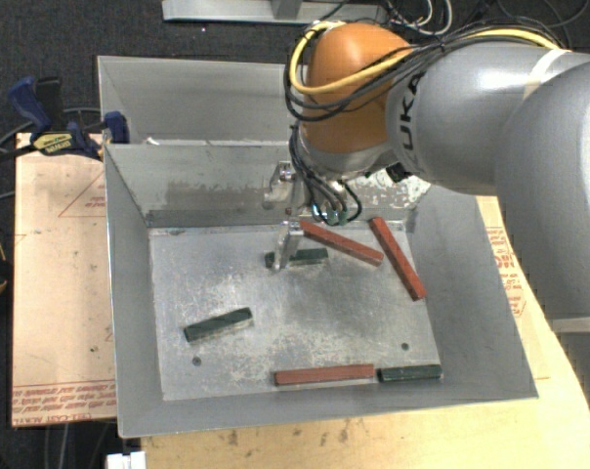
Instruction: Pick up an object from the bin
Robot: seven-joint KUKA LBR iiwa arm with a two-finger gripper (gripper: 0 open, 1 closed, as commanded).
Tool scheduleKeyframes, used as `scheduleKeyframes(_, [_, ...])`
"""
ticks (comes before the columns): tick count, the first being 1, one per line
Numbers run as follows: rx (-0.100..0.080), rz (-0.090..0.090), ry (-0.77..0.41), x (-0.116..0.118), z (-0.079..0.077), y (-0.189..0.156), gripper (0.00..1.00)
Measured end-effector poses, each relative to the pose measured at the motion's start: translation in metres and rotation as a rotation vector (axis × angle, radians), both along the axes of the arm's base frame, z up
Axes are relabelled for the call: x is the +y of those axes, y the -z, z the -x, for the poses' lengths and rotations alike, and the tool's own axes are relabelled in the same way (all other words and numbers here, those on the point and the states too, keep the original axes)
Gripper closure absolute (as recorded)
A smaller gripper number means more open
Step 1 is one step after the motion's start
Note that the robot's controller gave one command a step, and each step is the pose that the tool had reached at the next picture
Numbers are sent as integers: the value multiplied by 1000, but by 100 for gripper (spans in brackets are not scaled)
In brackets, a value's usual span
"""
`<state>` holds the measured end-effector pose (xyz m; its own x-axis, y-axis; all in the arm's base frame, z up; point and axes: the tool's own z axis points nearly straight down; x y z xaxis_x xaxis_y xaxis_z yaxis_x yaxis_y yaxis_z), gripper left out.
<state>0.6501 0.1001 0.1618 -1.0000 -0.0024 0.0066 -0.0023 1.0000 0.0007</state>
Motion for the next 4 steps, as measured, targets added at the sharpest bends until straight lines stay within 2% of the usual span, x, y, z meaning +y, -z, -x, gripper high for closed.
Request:
scheduleKeyframes(1, [-8,-1,1,0,-2,-5,0])
scheduleKeyframes(2, [-18,-3,-43,-39,17,83,100])
scheduleKeyframes(3, [-18,-3,-43,-39,17,83,100])
scheduleKeyframes(4, [-19,-1,-45,-42,27,-91,100])
